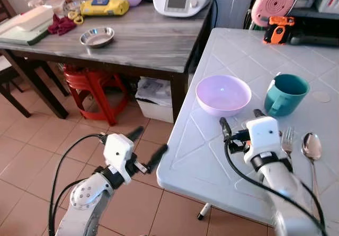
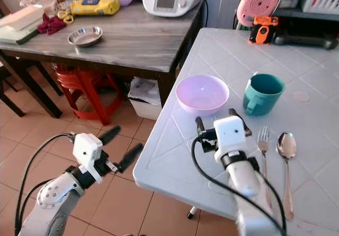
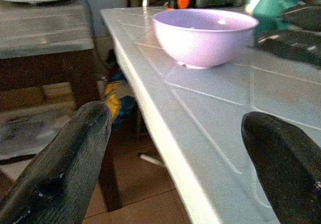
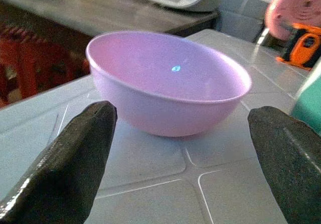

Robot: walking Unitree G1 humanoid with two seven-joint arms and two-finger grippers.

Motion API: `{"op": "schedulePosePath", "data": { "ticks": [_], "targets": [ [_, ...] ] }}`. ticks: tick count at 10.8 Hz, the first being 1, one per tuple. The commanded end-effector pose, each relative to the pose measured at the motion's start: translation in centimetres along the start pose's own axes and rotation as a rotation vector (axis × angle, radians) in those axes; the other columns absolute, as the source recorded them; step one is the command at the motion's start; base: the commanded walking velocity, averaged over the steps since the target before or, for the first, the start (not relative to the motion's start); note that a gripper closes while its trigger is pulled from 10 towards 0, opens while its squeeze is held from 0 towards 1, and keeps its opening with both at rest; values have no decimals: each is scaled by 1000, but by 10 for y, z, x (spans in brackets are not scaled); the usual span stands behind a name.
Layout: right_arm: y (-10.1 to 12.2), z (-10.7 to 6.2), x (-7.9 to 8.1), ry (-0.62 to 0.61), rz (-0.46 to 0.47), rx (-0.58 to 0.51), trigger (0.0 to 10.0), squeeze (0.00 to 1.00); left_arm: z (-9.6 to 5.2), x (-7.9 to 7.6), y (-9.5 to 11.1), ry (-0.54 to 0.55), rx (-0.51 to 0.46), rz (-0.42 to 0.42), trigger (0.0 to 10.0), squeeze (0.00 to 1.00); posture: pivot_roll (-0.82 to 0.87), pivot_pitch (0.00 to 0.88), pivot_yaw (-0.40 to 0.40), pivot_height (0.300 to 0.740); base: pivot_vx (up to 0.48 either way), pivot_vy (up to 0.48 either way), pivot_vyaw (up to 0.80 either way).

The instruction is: Setting the table

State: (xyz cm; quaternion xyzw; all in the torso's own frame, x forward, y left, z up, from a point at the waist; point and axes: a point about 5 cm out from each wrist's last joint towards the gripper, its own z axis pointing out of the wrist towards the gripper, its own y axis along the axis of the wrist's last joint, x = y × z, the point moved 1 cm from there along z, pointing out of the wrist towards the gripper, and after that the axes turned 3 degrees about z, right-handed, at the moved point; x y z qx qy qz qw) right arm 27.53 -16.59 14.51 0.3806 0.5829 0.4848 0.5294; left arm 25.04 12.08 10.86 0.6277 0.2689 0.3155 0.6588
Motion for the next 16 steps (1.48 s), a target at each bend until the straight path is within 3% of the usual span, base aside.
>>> {"op": "schedulePosePath", "data": {
  "ticks": [1, 3, 6, 11, 14, 16],
  "targets": [
    [3, 5, -1, 43, -31, -6, 10000, 0, -2, -1, 4, -28, -9, 14, 10000, 0, -90, 122, 84, 740, 0, 0, 0],
    [19, 19, -3, 130, -95, -22, 10000, 0, -2, -3, 5, -46, -10, 26, 10000, 0, -94, 132, 78, 740, 0, 0, 0],
    [26, 24, 3, 230, -124, -14, 10000, 0, -2, -9, 6, -44, -14, 7, 10000, 0, -88, 141, 73, 740, 0, 0, 0],
    [37, 53, -19, 420, -312, 58, 10000, 0, -1, -12, 8, -39, 0, 2, 10000, 0, -81, 163, 76, 740, 0, 0, 0],
    [33, 68, -12, 578, -362, 118, 10000, 0, -1, -15, 9, -75, -19, -9, 10000, 0, -78, 167, 71, 740, 0, 0, 0],
    [27, 74, -12, 612, -371, 158, 10000, 0, -1, -15, 8, -71, -17, -8, 10000, 0, -76, 167, 69, 740, 0, 0, 0]
  ]
}}
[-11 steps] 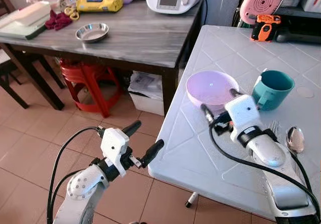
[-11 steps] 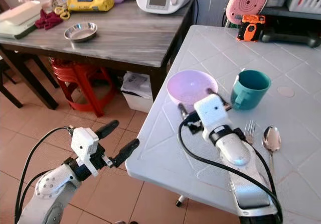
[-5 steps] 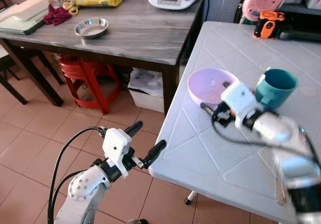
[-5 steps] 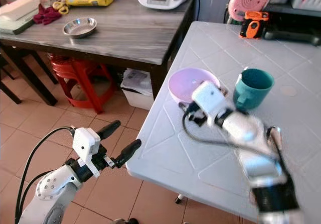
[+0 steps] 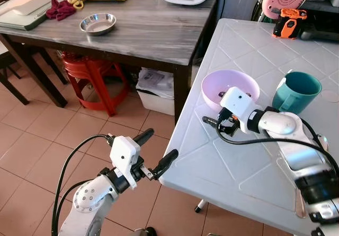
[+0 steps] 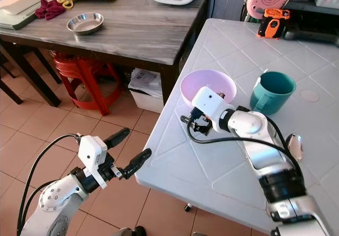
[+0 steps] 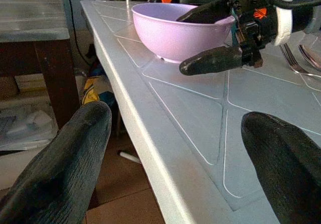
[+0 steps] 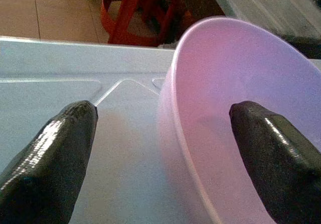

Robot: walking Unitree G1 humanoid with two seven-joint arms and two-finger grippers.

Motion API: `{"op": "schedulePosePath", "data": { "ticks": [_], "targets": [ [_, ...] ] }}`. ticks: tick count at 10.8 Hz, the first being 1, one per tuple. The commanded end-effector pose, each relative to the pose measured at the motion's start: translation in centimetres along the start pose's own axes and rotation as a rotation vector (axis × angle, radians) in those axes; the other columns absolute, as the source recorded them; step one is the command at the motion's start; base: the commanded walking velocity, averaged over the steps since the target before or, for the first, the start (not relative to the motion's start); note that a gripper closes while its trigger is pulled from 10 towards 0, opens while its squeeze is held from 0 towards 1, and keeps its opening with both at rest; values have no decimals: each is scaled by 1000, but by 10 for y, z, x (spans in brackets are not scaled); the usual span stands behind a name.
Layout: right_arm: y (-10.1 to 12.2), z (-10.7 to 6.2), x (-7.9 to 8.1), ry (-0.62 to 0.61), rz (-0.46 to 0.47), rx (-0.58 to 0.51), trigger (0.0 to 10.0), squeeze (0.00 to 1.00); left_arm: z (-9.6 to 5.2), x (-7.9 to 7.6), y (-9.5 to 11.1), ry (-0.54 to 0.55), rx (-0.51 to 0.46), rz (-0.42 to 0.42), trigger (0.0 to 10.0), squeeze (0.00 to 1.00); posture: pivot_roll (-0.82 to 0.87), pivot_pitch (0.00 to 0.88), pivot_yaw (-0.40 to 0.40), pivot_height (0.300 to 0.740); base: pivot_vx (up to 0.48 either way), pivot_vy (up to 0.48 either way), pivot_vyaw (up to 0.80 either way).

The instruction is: Setting the table

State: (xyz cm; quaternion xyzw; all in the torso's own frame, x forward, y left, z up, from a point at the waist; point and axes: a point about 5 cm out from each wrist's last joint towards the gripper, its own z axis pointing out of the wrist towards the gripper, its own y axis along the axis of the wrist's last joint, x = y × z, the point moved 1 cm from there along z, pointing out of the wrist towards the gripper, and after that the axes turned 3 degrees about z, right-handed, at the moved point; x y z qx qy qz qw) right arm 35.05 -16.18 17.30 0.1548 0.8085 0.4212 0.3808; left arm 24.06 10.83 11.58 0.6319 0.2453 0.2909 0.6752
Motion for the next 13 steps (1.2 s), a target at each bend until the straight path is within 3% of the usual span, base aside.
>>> {"op": "schedulePosePath", "data": {
  "ticks": [1, 2, 10, 12, 13],
  "targets": [
    [-3, 1, -1, 20, -29, 23, 4078, 0, -3, 0, -2, 4, 3, 1, 10000, 0, -70, 165, 68, 740, 0, 0, 0],
    [-5, 2, -4, 26, -27, 22, 0, 0, -4, 0, -3, 11, 7, 1, 10000, 0, -67, 165, 68, 740, 0, 0, 0],
    [-5, -2, -1, 97, -5, 58, 0, 0, -2, 2, -3, 4, 26, 18, 10000, 0, -68, 153, 76, 740, 0, 0, 0],
    [-1, -4, 13, 166, 6, 42, 0, 0, -1, 2, -1, 2, 36, 26, 10000, 0, -64, 148, 77, 740, 0, 0, 0],
    [0, -4, 19, 190, -11, 30, 2863, 0, -1, 3, -1, 4, 39, 26, 10000, 0, -64, 148, 78, 740, 0, 0, 0]
  ]
}}
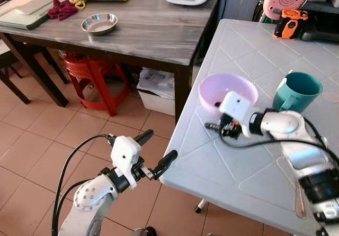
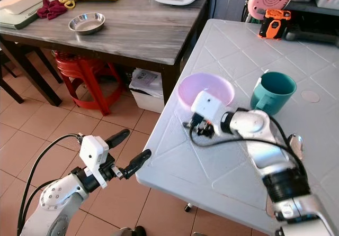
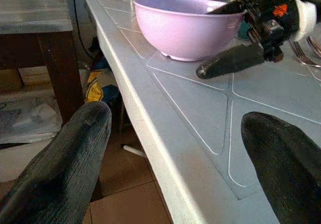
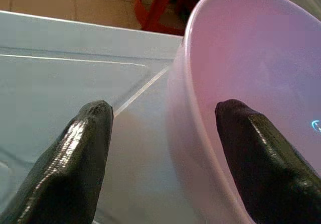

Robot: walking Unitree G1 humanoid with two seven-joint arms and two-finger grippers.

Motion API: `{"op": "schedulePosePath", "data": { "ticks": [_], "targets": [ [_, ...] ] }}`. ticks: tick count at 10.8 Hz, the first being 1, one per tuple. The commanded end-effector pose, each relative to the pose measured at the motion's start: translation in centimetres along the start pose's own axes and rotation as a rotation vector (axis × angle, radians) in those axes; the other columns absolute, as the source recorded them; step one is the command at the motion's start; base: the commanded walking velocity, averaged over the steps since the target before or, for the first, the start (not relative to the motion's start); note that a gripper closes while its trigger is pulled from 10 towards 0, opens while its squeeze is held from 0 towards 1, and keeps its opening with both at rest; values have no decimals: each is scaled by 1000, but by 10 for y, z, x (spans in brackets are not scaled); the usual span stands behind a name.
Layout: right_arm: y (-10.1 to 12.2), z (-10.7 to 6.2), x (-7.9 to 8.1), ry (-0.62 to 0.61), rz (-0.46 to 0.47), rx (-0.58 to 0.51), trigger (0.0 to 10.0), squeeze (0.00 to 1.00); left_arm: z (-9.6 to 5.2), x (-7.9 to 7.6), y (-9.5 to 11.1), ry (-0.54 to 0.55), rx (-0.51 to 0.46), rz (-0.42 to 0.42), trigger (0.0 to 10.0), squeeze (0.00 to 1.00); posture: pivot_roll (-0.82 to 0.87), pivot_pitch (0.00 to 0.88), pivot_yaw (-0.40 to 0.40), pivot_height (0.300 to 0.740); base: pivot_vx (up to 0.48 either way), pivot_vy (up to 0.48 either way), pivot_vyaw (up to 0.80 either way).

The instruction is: Setting the table

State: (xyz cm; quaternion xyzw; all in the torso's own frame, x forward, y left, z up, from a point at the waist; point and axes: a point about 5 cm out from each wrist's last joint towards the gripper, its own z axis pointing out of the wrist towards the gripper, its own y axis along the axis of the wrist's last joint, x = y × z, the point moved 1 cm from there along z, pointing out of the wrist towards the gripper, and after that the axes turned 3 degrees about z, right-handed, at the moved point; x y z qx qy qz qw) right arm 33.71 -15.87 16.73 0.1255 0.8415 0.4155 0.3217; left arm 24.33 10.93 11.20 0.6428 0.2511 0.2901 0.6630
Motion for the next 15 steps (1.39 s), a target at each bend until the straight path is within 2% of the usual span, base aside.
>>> {"op": "schedulePosePath", "data": {
  "ticks": [1, 2, 3, 4, 5, 7, 8, 9, 10, 13, 15],
  "targets": [
    [-3, 5, 12, 38, -9, 10, 10000, 35, -2, 0, 3, -1, 12, 22, 10000, 0, -62, 148, 78, 740, 0, 0, 0],
    [-3, 4, 15, 45, 5, 6, 10000, 1000, -2, 0, 2, -1, 17, 22, 10000, 0, -61, 148, 80, 740, 0, 0, 0],
    [1, 4, 14, 21, -13, -3, 10000, 1000, -3, 1, 1, 1, 24, 25, 10000, 0, -60, 146, 79, 740, 0, 0, 0],
    [7, 3, 12, 3, -28, -29, 10000, 145, -4, 1, -1, 1, 30, 24, 10000, 0, -59, 146, 79, 740, 0, 0, 0],
    [10, 3, 10, -22, -47, -40, 10000, 0, -4, 2, -2, 3, 34, 22, 10000, 0, -60, 144, 80, 740, 0, 0, 0],
    [14, 1, 9, 3, -95, -24, 10000, 0, -3, 2, -5, 2, 44, 19, 10000, 0, -60, 142, 84, 740, 0, 0, 0],
    [18, 0, 6, -1, -89, -23, 10000, 0, -3, 3, -6, 0, 47, 19, 10000, 0, -59, 140, 85, 740, 0, 0, 0],
    [17, -1, 7, 12, -75, -4, 4235, 0, -3, 3, -6, 0, 50, 20, 10000, 0, -57, 141, 84, 740, 0, 0, 0],
    [14, -2, 11, 42, -50, 19, 0, 0, -4, 3, -7, 1, 54, 18, 10000, 0, -57, 141, 86, 740, 0, 0, 0],
    [7, -6, 20, 100, -30, 56, 0, 0, -4, 2, -11, -7, 69, 10, 10000, 0, -61, 141, 88, 740, 0, 0, 0],
    [0, -9, 21, 93, -19, 99, 0, 0, -4, 2, -12, -10, 72, 9, 10000, 0, -63, 140, 90, 740, 0, 0, 0]
  ]
}}
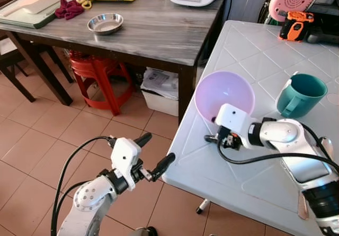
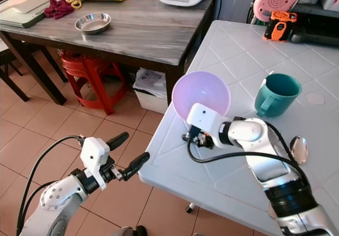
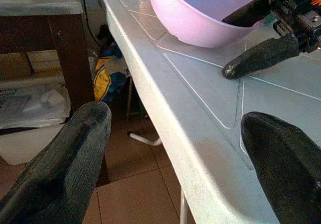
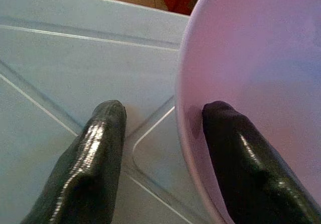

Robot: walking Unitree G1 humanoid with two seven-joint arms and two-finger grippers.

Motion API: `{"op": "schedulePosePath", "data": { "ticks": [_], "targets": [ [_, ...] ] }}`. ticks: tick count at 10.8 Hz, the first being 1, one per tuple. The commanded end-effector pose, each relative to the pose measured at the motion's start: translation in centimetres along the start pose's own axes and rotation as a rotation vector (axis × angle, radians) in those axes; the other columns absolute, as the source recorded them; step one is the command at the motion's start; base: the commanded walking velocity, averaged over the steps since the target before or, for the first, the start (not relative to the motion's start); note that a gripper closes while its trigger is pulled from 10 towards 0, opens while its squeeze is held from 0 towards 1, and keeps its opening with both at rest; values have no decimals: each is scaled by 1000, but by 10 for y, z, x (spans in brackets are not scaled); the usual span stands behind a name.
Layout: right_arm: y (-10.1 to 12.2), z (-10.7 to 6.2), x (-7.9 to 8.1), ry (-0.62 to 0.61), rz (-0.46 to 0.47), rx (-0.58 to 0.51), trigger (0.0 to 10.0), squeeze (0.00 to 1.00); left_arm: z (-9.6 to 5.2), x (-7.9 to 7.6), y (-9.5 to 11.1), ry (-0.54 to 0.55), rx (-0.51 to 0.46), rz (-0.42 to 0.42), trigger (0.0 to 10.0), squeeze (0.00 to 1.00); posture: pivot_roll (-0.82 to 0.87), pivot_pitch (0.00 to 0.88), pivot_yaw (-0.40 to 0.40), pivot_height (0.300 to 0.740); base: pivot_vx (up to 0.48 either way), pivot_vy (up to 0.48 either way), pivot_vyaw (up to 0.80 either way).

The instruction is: Setting the table

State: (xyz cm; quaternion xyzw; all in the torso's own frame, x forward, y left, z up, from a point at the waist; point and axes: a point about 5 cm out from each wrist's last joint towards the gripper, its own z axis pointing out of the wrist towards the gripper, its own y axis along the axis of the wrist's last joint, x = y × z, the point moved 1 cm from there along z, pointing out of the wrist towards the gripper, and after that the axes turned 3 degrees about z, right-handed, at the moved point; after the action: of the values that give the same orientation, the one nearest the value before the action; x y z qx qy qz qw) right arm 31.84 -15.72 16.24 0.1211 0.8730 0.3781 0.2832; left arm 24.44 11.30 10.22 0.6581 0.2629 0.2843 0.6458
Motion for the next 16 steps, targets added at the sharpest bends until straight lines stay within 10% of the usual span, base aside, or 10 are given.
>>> {"op": "schedulePosePath", "data": {
  "ticks": [1, 10, 16],
  "targets": [
    [-1, 0, 4, 21, -22, 20, 0, 0, -1, -1, -3, -18, 20, 14, 10000, 0, -65, 140, 90, 740, 0, 0, 0],
    [-2, -1, -10, -99, -264, 81, 0, 0, 1, 1, -2, -18, 15, 21, 10000, 0, -58, 120, 89, 740, 0, 0, 0],
    [18, 4, -19, -377, -17, -157, 0, 0, 18, 34, 20, 152, -93, 76, 10000, 0, -61, 90, 88, 740, 0, 0, 0]
  ]
}}
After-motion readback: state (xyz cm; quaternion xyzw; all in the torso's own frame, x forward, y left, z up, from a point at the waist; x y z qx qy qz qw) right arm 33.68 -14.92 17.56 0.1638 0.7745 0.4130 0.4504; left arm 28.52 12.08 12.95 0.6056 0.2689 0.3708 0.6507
